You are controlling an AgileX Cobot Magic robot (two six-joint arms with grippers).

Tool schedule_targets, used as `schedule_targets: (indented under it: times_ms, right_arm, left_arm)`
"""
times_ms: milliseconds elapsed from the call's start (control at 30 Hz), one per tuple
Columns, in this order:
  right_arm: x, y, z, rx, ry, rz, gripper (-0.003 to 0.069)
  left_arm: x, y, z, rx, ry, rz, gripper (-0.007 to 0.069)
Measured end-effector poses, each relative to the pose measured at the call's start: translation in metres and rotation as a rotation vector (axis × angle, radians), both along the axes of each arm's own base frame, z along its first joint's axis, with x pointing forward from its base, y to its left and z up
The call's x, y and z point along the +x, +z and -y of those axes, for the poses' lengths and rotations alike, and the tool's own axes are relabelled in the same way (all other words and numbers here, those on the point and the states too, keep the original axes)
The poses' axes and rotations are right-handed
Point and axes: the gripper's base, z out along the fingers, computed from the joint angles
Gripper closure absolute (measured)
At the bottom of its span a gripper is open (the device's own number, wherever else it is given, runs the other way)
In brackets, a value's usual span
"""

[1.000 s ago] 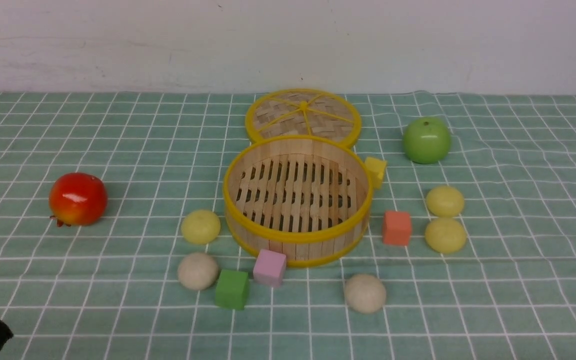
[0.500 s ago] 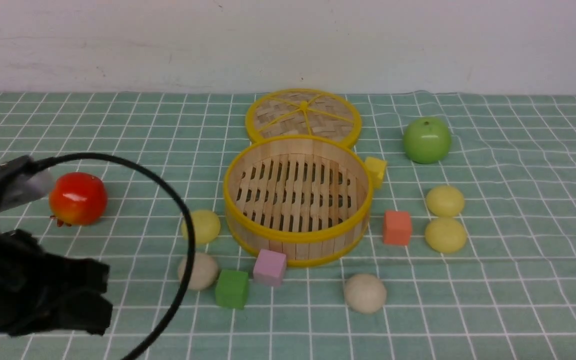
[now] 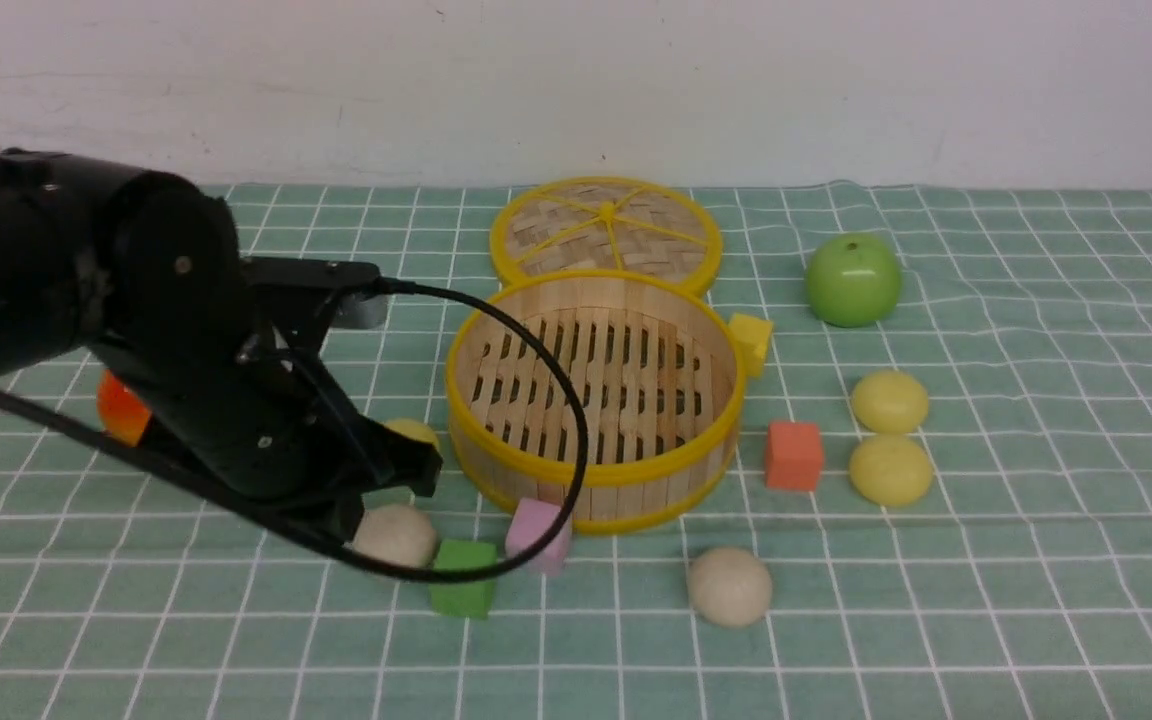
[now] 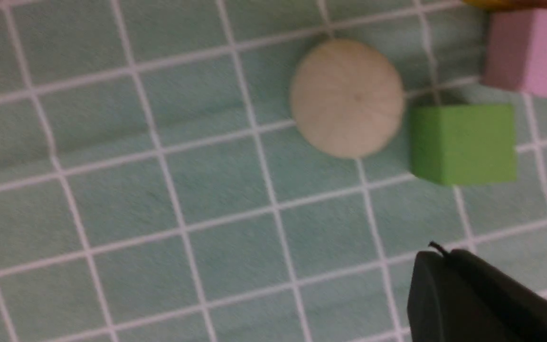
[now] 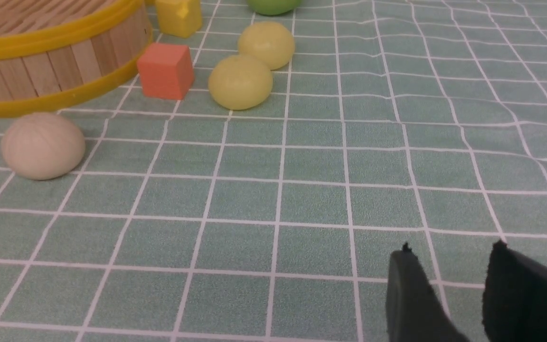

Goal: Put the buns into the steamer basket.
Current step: Use the left arm to grab a steamed stuffed bun

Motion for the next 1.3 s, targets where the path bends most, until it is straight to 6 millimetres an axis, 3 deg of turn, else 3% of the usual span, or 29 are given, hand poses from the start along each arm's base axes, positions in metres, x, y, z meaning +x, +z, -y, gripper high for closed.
schedule_targets:
  times_ms: [233,333,500,967,1067,1200,1300]
  right_arm:
    - [0.0,0.0,0.0,0.0,0.0,0.0,0.0419]
    - [0.0,0.0,0.0,0.0,0.0,0.0,0.0419]
    - [0.0,0.0,0.0,0.0,0.0,0.0,0.0419]
    - [0.0,0.0,0.0,0.0,0.0,0.0,0.0419]
    - [0.0,0.0,0.0,0.0,0.0,0.0,0.0419]
    - [0.0,0.0,0.0,0.0,0.0,0.0,0.0419]
    - [0.0,0.0,0.0,0.0,0.0,0.0,0.0419]
  left_arm:
    - [0.035,-0.023,-0.002,0.019,0.052,-0.043,0.0498]
    - [0.049,-0.03,-0.006,-0.008,0.065,-0.055,0.0396]
    - [0.059,-0.04,0.001,-0.045,0.024,-0.033,0.0358]
    - [0.071,-0.075,0.006,-0.043,0.008,-0.06,0.0375]
    - [0.071,-0.075,0.006,-0.041,0.007,-0.069,0.0443]
    - [0.066,-0.067,0.005,-0.029,-0.007,-0.104,0.062]
    - [0.057,-0.048,0.004,-0.034,-0.024,-0.128,0.0634]
